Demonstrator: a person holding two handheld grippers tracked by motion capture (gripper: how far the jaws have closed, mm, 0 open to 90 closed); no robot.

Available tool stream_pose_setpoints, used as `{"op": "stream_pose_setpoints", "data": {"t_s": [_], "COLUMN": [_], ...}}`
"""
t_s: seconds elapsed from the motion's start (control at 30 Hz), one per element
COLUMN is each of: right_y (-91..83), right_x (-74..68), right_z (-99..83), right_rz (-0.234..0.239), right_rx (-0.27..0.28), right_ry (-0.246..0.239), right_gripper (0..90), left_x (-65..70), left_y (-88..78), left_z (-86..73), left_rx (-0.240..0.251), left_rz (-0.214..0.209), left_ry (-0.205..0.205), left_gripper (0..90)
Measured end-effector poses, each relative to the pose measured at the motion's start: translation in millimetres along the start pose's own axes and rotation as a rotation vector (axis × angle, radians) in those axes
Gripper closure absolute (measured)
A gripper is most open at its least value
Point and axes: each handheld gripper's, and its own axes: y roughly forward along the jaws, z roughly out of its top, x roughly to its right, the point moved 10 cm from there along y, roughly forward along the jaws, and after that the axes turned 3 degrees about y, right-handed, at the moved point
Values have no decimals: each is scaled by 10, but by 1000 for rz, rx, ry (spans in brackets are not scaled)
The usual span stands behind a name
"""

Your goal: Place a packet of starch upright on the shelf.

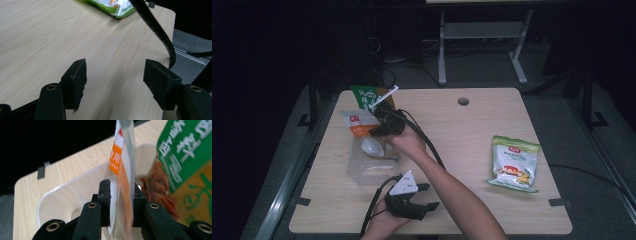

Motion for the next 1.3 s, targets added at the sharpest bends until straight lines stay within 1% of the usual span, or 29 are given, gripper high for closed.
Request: {"op": "stream_pose_setpoints", "data": {"t_s": [0.07,0.1,0.13,0.2,0.23,0.27,0.33,0.37,0.43,0.47,0.53,0.57,0.6,0.73,0.8,0.83,0.87,0.9,0.93,1.03,1.07,1.1,1.13,1.17,1.2,1.23,1.3], "right_y": [-52,-74,-87,-122,-136,-148,-155,-154,-149,-147,-140,-130,-111,-43,-47,-67,-73,-68,-48,13,28,54,67,71,76,73,72], "right_x": [27,36,54,62,65,81,95,91,98,85,82,75,81,67,84,92,101,119,142,166,168,171,174,171,170,157,142], "right_z": [-51,-80,-116,-195,-235,-270,-328,-353,-360,-360,-362,-371,-382,-426,-409,-396,-398,-427,-492,-647,-679,-720,-736,-740,-732,-725,-708], "right_rz": [-13,-12,-9,-16,-15,-20,-11,0,-4,0,-10,-9,-7,-7,-25,-20,-24,-34,-40,-36,-33,-25,-23,-13,6,18,16], "right_rx": [-27,-40,-53,-79,-89,-93,-100,-102,-95,-97,-104,-114,-118,-141,-136,-125,-127,-150,-195,-255,-262,-266,-263,-255,-244,-243,-246], "right_ry": [-6,-8,-22,-30,-27,-30,-30,-22,-34,-34,-37,-33,-41,-29,-34,-34,-28,-33,-46,-54,-50,-44,-44,-36,-21,-2,-1], "right_gripper": [749,746,747,779,797,811,875,888,895,897,899,899,899,898,882,842,830,812,776,766,779,811,868,882,896,897,898], "left_x": [5,7,8,5,5,5,8,8,4,5,5,4,4,4,2,4,2,0,-1,0,-1,-1,0,3,6,3,3], "left_y": [8,10,12,14,16,17,22,25,22,23,24,24,21,15,9,9,9,9,10,11,13,13,13,15,20,21,22], "left_z": [-3,-3,-3,-3,-2,-2,-4,-3,-11,-11,-11,-11,-9,1,2,4,6,6,4,6,5,4,-1,-1,3,4,7], "left_rx": [-2,-2,-3,-4,-3,-3,-4,-3,-12,-12,-11,-11,-10,-2,-1,1,2,1,-2,-4,-5,-7,-11,-11,-6,-6,-6], "left_rz": [0,0,-1,1,1,1,1,1,1,0,0,0,0,3,3,2,1,2,1,1,1,0,-1,-1,0,0,-1], "left_ry": [-1,0,1,3,3,3,4,4,16,14,14,15,15,13,12,9,10,12,14,18,19,21,22,22,17,21,21], "left_gripper": [346,347,347,347,346,347,347,347,347,347,347,347,347,347,347,347,347,347,347,347,347,347,347,347,347,347,347]}}
